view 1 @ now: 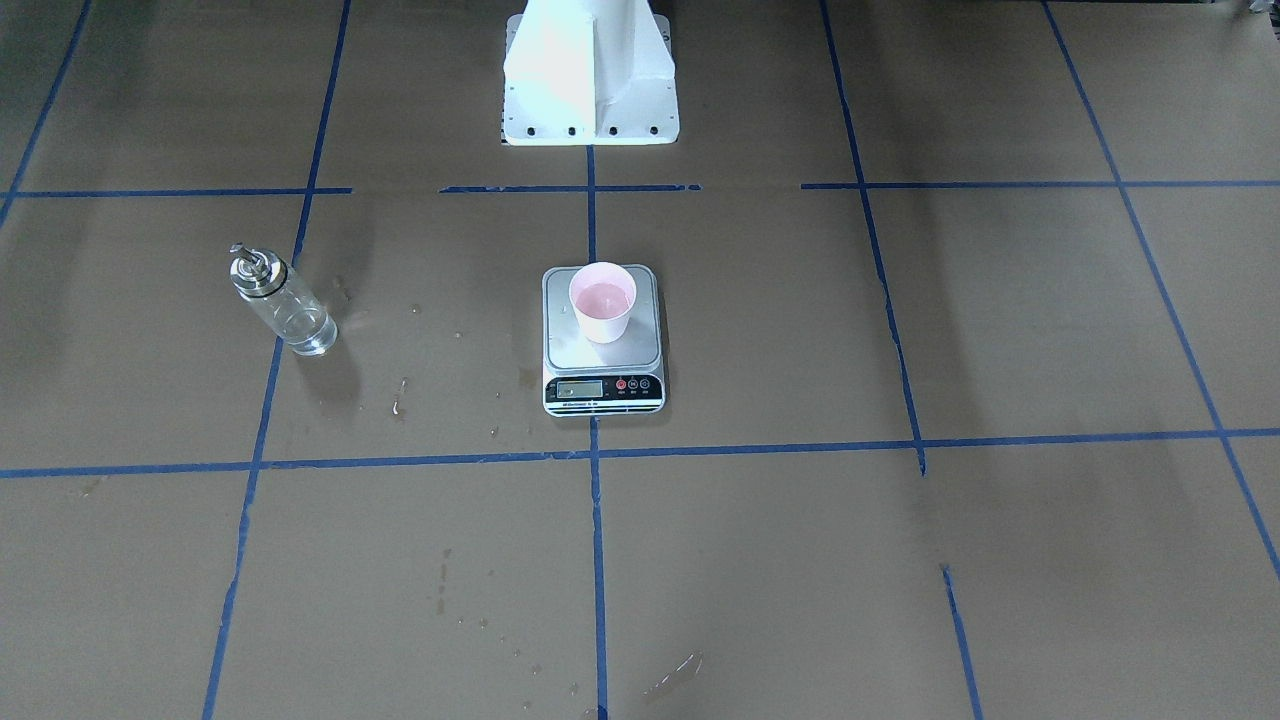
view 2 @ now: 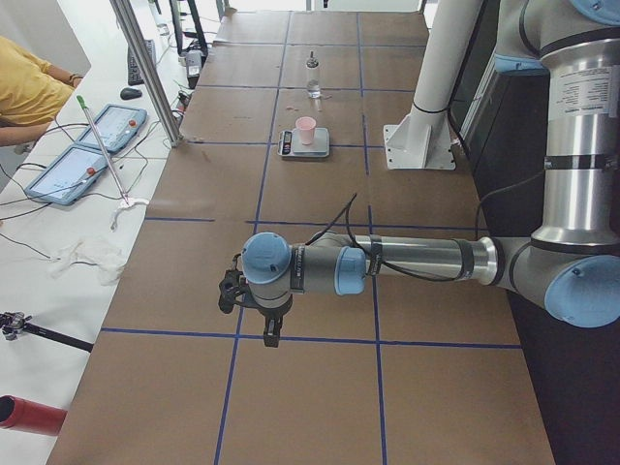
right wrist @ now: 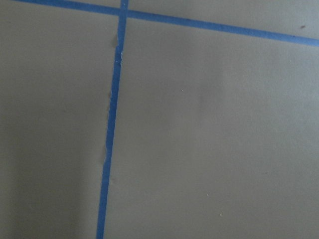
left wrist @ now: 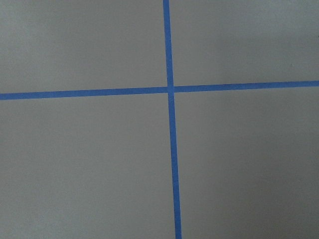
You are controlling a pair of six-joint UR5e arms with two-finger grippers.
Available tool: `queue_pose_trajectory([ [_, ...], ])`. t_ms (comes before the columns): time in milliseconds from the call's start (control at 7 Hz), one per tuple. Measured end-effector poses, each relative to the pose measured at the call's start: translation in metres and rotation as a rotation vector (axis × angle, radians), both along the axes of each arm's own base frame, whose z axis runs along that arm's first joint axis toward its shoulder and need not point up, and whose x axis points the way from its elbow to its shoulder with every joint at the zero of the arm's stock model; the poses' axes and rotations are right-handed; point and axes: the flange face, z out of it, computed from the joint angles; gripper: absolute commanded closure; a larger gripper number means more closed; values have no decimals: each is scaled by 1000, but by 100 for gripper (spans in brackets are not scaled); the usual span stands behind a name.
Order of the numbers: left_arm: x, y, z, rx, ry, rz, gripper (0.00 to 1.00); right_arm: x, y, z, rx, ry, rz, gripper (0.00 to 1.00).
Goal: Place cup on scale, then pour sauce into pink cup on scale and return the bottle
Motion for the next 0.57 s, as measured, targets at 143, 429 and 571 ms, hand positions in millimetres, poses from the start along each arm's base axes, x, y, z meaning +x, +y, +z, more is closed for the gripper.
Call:
queue_pose_trajectory([
  [143,2,-2,-1,1,0,4,0,-3,-2,0,-5,-37,1,0],
  [429,11,-3,-5,5,3,23,0,-7,-14,-19,18,-92,7,0],
  [571,13,-1,-6,7,4,27,0,-7,-17,-22,23,-99,9,0],
])
